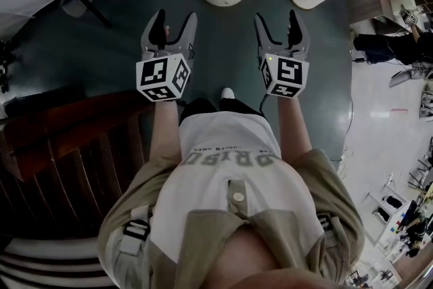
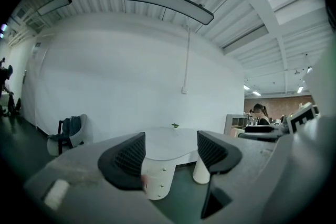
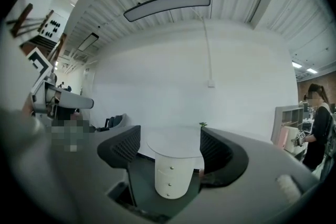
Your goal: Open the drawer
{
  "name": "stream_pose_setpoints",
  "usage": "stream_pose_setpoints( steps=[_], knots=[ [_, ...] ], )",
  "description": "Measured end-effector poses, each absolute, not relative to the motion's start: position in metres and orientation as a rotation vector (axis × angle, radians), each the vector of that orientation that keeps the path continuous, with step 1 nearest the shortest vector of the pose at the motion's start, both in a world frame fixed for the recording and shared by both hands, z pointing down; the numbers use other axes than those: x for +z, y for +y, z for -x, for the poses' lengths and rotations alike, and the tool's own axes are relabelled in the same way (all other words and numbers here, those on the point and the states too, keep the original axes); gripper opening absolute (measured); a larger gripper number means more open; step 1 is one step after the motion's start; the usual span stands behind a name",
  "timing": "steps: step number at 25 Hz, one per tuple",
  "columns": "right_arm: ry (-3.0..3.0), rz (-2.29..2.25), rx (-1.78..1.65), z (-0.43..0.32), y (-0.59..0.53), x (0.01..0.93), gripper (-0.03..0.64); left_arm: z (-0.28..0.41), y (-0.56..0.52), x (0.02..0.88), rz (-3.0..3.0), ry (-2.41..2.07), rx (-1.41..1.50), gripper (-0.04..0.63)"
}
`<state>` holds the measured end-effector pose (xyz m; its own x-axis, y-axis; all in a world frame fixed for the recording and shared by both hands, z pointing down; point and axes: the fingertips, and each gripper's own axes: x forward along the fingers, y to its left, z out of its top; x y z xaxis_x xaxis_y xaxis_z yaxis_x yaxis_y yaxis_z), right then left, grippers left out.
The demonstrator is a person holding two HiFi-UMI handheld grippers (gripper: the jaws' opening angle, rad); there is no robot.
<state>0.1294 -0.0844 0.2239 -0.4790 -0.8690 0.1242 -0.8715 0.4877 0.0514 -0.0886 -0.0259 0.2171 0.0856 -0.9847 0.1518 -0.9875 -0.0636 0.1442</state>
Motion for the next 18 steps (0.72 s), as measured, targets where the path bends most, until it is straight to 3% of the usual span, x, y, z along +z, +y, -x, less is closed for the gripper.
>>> stream_pose_setpoints(
  steps=[7,18],
  knots=[
    [-2.629,-1.443,0.035,-0.135,-0.119,0.239,0.347,0.067,-0.04,0.223,-2.108,-2.024,0.086,0.316],
    [-2.613,-1.416,0.058,-0.107,-0.159,0.274,0.347,0.099,-0.068,0.249,-2.048,-2.034,0.087,0.316]
  ],
)
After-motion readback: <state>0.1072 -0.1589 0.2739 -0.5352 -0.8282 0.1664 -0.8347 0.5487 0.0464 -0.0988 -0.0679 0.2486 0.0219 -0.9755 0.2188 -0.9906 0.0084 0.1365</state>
